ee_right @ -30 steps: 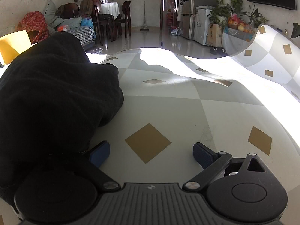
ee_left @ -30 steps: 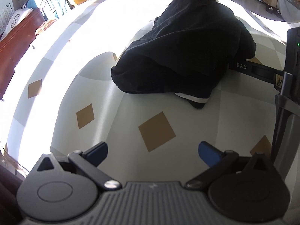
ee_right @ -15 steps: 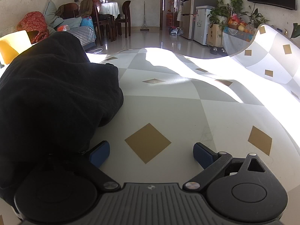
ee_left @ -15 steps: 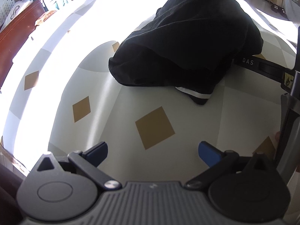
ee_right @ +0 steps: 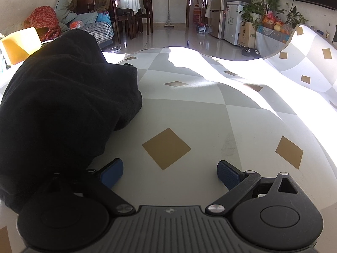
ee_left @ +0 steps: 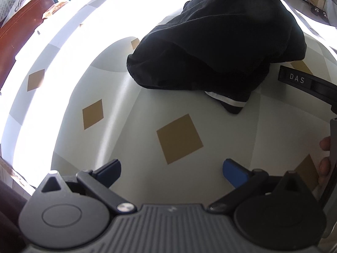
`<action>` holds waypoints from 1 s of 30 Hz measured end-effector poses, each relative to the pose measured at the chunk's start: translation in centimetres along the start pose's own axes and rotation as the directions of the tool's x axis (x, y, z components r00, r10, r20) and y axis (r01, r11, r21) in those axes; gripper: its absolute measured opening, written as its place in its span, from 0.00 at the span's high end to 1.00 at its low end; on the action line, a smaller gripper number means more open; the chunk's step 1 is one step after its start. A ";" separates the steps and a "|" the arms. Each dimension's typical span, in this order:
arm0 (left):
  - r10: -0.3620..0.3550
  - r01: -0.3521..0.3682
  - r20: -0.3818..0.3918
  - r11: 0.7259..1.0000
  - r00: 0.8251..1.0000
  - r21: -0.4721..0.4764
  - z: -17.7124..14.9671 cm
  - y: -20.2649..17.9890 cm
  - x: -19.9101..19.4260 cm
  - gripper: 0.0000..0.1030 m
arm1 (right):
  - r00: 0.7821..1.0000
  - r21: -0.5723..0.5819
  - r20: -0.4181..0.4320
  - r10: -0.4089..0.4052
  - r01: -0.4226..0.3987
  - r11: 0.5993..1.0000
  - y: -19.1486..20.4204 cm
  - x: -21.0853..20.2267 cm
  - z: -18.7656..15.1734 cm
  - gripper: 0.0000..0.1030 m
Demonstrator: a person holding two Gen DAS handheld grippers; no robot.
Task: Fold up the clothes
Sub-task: 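Move both tools toward the bunched black garment on the table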
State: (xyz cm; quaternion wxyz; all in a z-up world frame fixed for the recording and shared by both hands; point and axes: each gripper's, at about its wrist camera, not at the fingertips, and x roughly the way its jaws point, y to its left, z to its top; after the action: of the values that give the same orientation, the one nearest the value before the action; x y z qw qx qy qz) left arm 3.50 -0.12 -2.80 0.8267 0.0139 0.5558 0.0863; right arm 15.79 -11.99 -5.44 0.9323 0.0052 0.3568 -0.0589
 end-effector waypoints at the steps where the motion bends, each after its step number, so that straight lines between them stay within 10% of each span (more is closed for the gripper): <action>1: 0.000 0.000 0.002 1.000 1.000 0.002 0.0 -0.1 0.0 0.00 | 1.000 -0.005 -0.005 0.005 -0.005 1.000 -0.1 -0.3 -0.2 0.07; 13: -0.010 0.011 0.044 1.000 0.999 -0.011 0.2 -0.2 -0.8 0.00 | 0.979 -0.124 -0.166 0.115 -0.137 0.983 0.0 -1.9 -0.3 0.07; 30: 0.022 -0.027 0.110 0.999 0.994 0.044 3.3 -1.7 -3.6 0.00 | 0.957 -0.045 -0.282 0.060 -0.076 0.996 -1.7 -4.0 0.7 0.17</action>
State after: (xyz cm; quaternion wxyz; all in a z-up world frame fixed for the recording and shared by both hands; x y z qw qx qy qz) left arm 5.42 -2.14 1.49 0.8542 0.0444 0.5113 0.0828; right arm 13.13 -13.26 -2.24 0.8735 0.0000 0.4865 -0.0157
